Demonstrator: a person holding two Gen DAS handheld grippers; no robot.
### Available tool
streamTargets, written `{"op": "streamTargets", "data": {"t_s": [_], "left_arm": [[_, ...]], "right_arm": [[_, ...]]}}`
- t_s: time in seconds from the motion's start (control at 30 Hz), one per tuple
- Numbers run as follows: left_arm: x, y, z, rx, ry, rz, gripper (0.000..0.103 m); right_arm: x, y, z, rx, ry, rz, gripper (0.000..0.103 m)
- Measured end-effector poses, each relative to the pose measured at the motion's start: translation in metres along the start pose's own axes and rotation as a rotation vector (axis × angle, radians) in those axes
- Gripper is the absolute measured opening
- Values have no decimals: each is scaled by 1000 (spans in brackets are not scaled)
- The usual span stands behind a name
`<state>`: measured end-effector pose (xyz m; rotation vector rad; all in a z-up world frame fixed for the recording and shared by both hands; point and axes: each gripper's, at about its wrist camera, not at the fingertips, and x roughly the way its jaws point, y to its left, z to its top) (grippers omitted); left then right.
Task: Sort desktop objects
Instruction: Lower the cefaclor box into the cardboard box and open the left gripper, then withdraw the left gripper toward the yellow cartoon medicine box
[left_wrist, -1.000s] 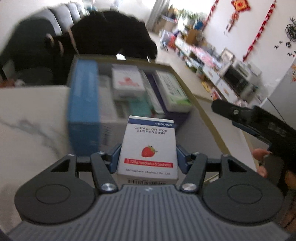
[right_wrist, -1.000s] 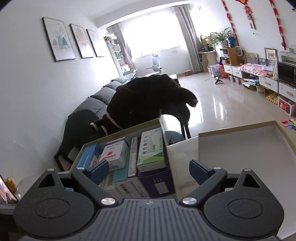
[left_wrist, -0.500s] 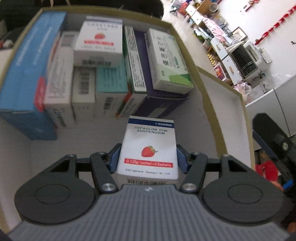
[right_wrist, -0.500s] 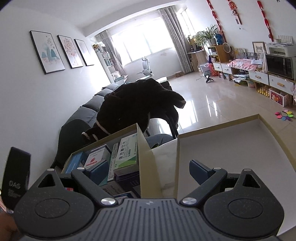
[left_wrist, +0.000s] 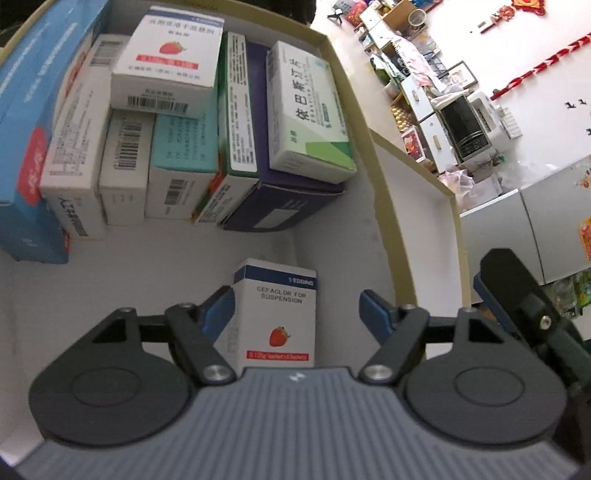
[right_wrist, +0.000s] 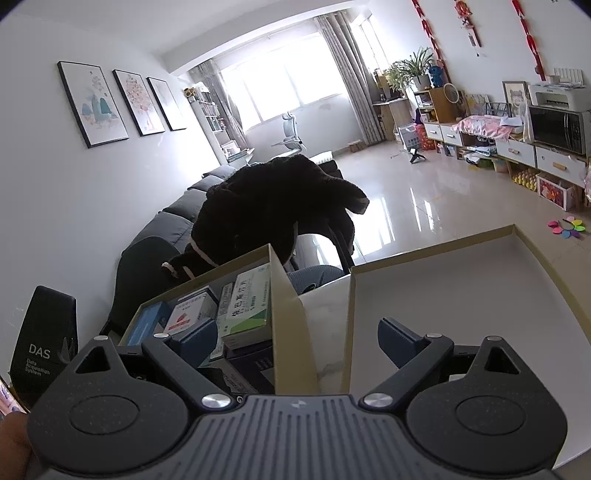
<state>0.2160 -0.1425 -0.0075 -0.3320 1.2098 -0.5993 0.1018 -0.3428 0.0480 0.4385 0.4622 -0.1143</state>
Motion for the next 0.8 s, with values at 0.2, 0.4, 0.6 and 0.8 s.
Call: {"op": "streamTargets", "data": {"t_s": [0.2,0.4,0.6,0.8], "left_arm": [[-27,4,-9,21,-44,-30,75],[-59,8,-9,64,-141,-27,77],[-107,25,-21,94,-273,28,80],[-147,45,-38,138,-375,95,86]], "right_arm": [[-9,7,1,-12,-15,3,95],[-22,16,3,-5,-38,10,95],[-36,34,-7,-23,-42,33,96],[-48,53,-21,-40,-32,58,96]]}}
